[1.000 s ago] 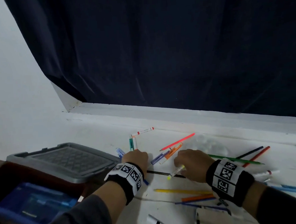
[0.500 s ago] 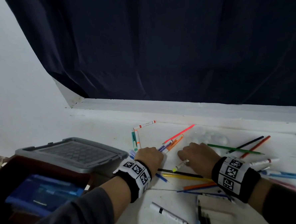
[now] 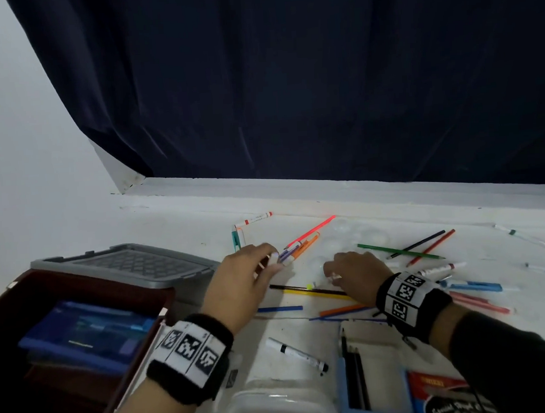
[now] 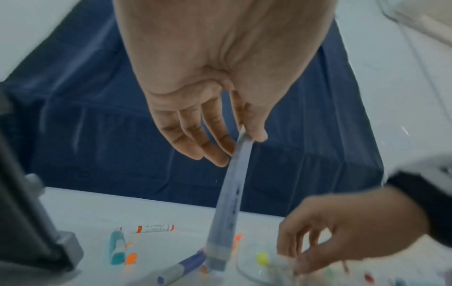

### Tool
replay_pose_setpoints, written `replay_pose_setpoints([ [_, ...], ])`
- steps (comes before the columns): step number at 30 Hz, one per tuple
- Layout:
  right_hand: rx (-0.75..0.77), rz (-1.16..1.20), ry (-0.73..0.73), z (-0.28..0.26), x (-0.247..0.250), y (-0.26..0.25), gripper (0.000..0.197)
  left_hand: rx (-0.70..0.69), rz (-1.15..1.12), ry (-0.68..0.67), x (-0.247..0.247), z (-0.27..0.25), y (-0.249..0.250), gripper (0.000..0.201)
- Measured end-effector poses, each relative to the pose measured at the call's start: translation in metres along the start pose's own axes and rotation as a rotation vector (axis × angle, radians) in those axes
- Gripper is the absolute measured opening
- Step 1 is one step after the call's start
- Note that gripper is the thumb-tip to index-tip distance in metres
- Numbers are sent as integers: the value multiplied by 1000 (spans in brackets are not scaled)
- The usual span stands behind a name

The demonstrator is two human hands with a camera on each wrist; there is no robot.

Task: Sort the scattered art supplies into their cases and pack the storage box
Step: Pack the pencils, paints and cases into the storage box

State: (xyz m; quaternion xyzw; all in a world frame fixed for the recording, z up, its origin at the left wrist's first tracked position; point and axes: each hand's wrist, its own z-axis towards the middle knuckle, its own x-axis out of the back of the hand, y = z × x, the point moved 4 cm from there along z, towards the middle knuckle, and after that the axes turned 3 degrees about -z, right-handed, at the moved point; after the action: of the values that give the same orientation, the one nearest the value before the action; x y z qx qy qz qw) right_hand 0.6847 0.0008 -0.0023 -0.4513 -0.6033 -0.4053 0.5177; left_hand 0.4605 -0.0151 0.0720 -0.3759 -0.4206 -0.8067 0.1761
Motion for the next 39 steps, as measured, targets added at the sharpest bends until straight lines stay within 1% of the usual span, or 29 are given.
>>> replay_pose_setpoints([
  [3, -11, 44, 65, -4, 7, -7, 22, 98, -295, 132, 19, -20, 4, 7],
  [5, -21, 93, 103, -6, 12, -12, 20, 143, -510, 216, 30, -33, 7, 13],
  [6, -24, 113, 94, -7, 14, -15, 19, 159, -586, 259, 34, -39, 7, 15],
  [7, -27, 127, 67, -7, 14, -17, 19, 177, -644, 304, 36, -45, 8, 16],
  [9, -21, 129, -39, -6, 11, -22, 18, 224, -753, 384, 36, -55, 4, 19],
  [11, 1, 97, -139, -3, 6, -27, 15, 286, -865, 435, 31, -62, -2, 22],
  [13, 7, 78, -155, 2, 6, -33, 15, 343, -917, 427, 25, -68, -6, 22],
  [15, -3, 91, -93, 13, 11, -38, 17, 377, -936, 398, 22, -74, -6, 25],
  [18, -8, 92, -7, 34, 18, -45, 13, 439, -930, 350, 21, -79, -10, 32],
  [19, -4, 82, -4, 41, 18, -46, 17, 449, -957, 348, 21, -80, -12, 33],
  [22, 19, 25, -39, 60, 13, -46, 41, 468, -1040, 368, 28, -83, -17, 31],
  [24, 25, -12, -48, 69, 12, -46, 46, 463, -982, 345, 32, -86, -17, 27],
  [26, 36, -91, -52, 76, 10, -45, 44, 429, -848, 293, 32, -88, -12, 27],
  [28, 45, -179, -32, 80, 11, -46, 42, 402, -748, 232, 28, -90, -5, 28],
  [29, 45, -215, -22, 82, 11, -46, 42, 395, -736, 211, 25, -91, -3, 25],
  [32, 40, -270, -15, 82, 11, -47, 40, 443, -836, 173, 15, -94, 0, 15],
  [35, 44, -288, -28, 76, 7, -45, 40, 481, -881, 195, 13, -95, -1, 22],
  [39, 69, -304, 64, 58, 15, -44, 53, 490, -863, 171, 13, -98, -1, 26],
])
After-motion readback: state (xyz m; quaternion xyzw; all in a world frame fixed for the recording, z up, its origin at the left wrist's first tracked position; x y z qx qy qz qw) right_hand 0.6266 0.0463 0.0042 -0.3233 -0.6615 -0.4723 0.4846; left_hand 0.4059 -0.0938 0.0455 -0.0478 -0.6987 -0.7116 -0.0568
